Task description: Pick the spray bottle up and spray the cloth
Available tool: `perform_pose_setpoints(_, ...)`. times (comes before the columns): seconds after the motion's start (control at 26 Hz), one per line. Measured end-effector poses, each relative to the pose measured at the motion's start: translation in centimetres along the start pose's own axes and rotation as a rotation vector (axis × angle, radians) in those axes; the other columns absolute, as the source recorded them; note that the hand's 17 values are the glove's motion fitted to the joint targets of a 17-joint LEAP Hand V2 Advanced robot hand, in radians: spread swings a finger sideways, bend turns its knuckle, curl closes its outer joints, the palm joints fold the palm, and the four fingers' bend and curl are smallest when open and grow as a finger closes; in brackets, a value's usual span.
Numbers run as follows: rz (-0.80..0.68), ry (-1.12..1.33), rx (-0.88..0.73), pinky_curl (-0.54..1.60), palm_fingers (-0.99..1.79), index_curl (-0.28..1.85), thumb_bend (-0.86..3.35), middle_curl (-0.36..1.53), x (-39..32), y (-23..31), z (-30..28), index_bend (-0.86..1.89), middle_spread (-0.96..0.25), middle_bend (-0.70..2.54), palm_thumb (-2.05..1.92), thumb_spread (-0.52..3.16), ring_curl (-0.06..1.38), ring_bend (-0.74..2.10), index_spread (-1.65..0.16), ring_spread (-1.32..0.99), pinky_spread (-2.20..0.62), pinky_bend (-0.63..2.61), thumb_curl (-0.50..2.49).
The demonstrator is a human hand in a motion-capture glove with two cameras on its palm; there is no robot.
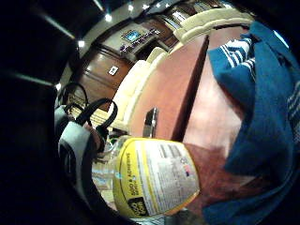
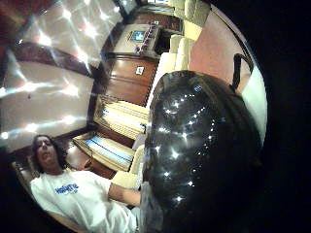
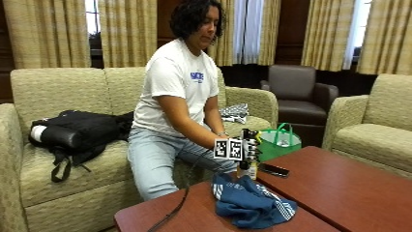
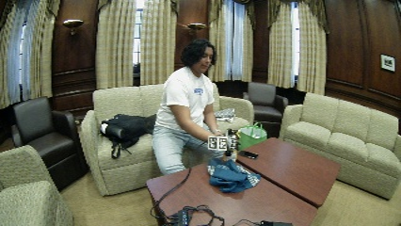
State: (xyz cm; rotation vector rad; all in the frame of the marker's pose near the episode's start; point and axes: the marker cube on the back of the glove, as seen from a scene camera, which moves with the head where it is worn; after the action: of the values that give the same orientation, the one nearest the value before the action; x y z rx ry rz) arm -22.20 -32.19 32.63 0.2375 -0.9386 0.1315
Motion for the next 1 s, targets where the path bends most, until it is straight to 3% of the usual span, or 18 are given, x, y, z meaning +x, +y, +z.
perform_pose_setpoints(1.0,-0.011,0.032,-0.025,0.41,1.38,0.62,-0.03,0.57,0.7,-5.8,3.5,0.42,-0.22,0.59,0.88,0.32,0.49,0.67,-0.25,-0.22,-0.31,0.47,0.89)
